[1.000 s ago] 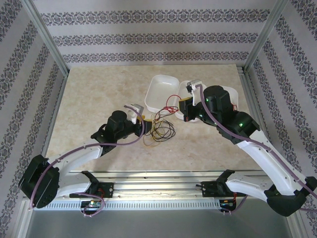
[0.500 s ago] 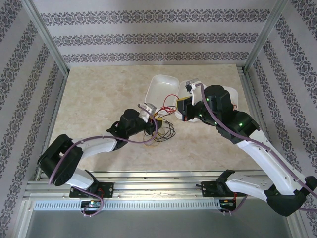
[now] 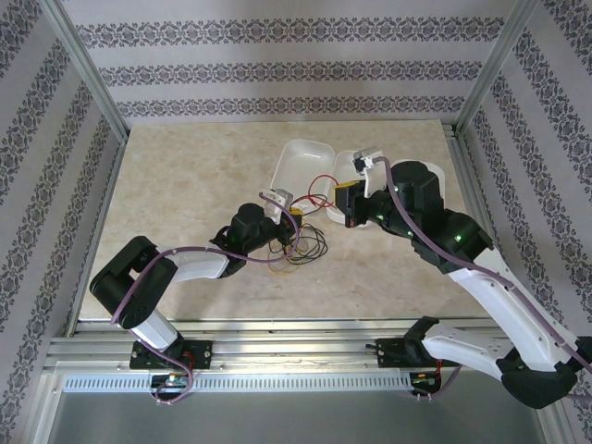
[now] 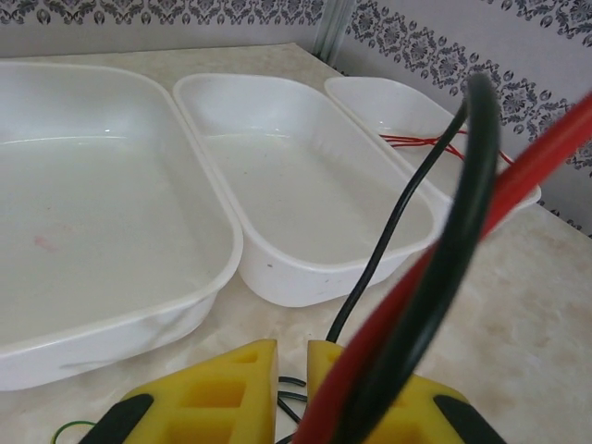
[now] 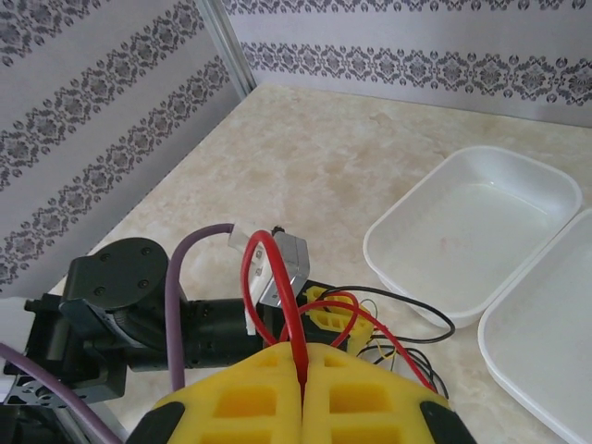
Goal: Untangle the cables
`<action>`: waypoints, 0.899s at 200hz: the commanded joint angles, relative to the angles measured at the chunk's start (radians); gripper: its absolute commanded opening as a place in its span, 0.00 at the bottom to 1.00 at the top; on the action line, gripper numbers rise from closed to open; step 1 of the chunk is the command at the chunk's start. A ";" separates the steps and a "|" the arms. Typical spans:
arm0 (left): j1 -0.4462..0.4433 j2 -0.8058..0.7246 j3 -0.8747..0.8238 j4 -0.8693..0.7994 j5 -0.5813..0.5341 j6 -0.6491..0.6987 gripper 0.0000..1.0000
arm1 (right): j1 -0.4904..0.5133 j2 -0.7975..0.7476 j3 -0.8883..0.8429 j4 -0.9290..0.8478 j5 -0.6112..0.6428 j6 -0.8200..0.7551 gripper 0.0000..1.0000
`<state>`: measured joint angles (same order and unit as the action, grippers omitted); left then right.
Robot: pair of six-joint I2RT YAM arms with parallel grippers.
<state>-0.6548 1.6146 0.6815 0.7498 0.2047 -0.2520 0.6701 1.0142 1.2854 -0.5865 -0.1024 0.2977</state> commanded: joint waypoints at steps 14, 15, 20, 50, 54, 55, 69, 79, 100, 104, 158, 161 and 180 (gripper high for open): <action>-0.014 0.008 -0.030 0.038 -0.005 -0.052 0.14 | -0.001 -0.041 0.016 0.016 0.017 0.008 0.00; -0.014 0.008 -0.031 0.038 -0.005 -0.052 0.14 | -0.002 -0.041 0.016 0.015 0.018 0.006 0.00; -0.015 0.005 -0.040 0.038 -0.003 -0.057 0.14 | -0.002 -0.048 0.020 0.010 0.028 0.000 0.00; -0.014 -0.034 -0.095 0.014 0.008 -0.070 0.13 | -0.004 -0.080 0.053 -0.031 0.116 -0.036 0.00; -0.014 -0.042 -0.101 0.009 0.008 -0.070 0.13 | -0.005 -0.085 0.058 -0.034 0.130 -0.043 0.00; -0.015 -0.044 -0.102 0.008 0.008 -0.070 0.13 | -0.005 -0.086 0.059 -0.034 0.133 -0.045 0.00; -0.014 -0.067 -0.127 -0.012 0.007 -0.069 0.13 | -0.006 -0.105 0.070 -0.038 0.180 -0.064 0.00; -0.014 -0.084 -0.142 -0.024 0.009 -0.065 0.13 | -0.008 -0.116 0.082 -0.039 0.217 -0.080 0.00; -0.014 -0.110 -0.160 -0.052 0.006 -0.058 0.13 | -0.009 -0.132 0.105 -0.048 0.330 -0.103 0.00; -0.014 -0.114 -0.163 -0.055 0.006 -0.058 0.13 | -0.009 -0.134 0.108 -0.050 0.353 -0.106 0.00; -0.014 -0.117 -0.168 -0.056 -0.001 -0.062 0.13 | -0.014 -0.102 0.154 -0.067 0.555 -0.153 0.00; -0.014 -0.117 -0.166 -0.057 -0.002 -0.062 0.13 | -0.014 -0.100 0.157 -0.068 0.561 -0.157 0.00; -0.014 -0.115 -0.165 -0.061 -0.001 -0.064 0.13 | -0.017 -0.087 0.195 -0.071 0.599 -0.184 0.00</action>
<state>-0.6548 1.5059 0.5274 0.7166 0.2054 -0.2974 0.6685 0.9211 1.4178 -0.6662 0.3744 0.1642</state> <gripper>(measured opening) 0.130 0.064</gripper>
